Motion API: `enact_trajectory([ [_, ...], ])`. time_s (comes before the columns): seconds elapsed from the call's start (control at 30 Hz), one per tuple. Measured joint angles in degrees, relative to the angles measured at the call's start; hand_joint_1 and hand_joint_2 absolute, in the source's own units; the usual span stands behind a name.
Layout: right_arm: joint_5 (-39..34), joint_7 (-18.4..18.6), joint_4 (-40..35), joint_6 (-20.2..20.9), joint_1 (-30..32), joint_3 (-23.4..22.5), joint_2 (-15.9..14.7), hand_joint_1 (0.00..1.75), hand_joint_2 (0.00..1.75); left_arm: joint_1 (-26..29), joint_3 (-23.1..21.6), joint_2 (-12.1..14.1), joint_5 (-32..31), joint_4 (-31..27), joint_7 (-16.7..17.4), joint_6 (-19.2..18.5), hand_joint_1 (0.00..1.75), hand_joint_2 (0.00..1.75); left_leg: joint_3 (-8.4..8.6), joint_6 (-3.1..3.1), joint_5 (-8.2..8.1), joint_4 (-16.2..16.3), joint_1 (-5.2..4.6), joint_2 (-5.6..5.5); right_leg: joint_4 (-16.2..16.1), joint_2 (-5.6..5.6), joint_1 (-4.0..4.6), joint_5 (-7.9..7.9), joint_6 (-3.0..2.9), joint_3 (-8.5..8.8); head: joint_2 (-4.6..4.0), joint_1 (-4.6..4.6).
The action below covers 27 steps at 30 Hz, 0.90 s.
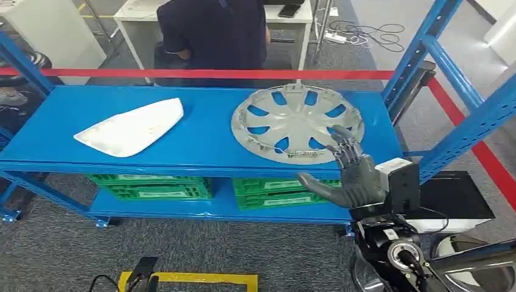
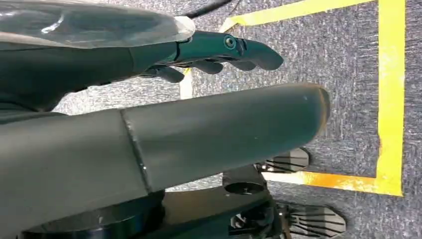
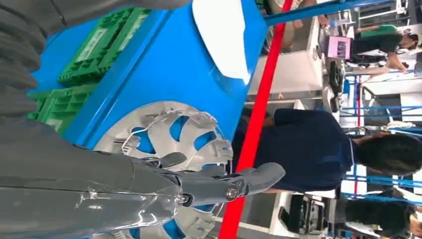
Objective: Take the parts from the cabinet and place them on the table.
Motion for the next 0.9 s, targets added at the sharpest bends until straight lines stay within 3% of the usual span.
enact_trajectory([
  [0.2, 0.0, 0.0, 0.0, 0.0, -0.1, 0.0, 0.0, 0.00, 1.75, 0.0, -0.2, 0.0, 0.0, 0.0, 0.0, 0.0, 0.00, 0.00, 0.05, 0.05, -0.12, -0.2, -0.13, 0.00, 0.0, 0.00, 0.04, -0.22, 0.30, -0.03, 0.00, 0.24],
  [0.9, 0.3, -0.5, 0.6, 0.1, -0.3, 0.0, 0.0, 0.00, 1.75, 0.0, -0.6, 0.0, 0.1, 0.0, 0.2, 0.5, 0.00, 0.00, 0.14, -0.02, -0.06, -0.5, -0.05, 0.00, 0.0, 0.00, 0.13, -0.25, 0.27, -0.13, 0.00, 0.37],
])
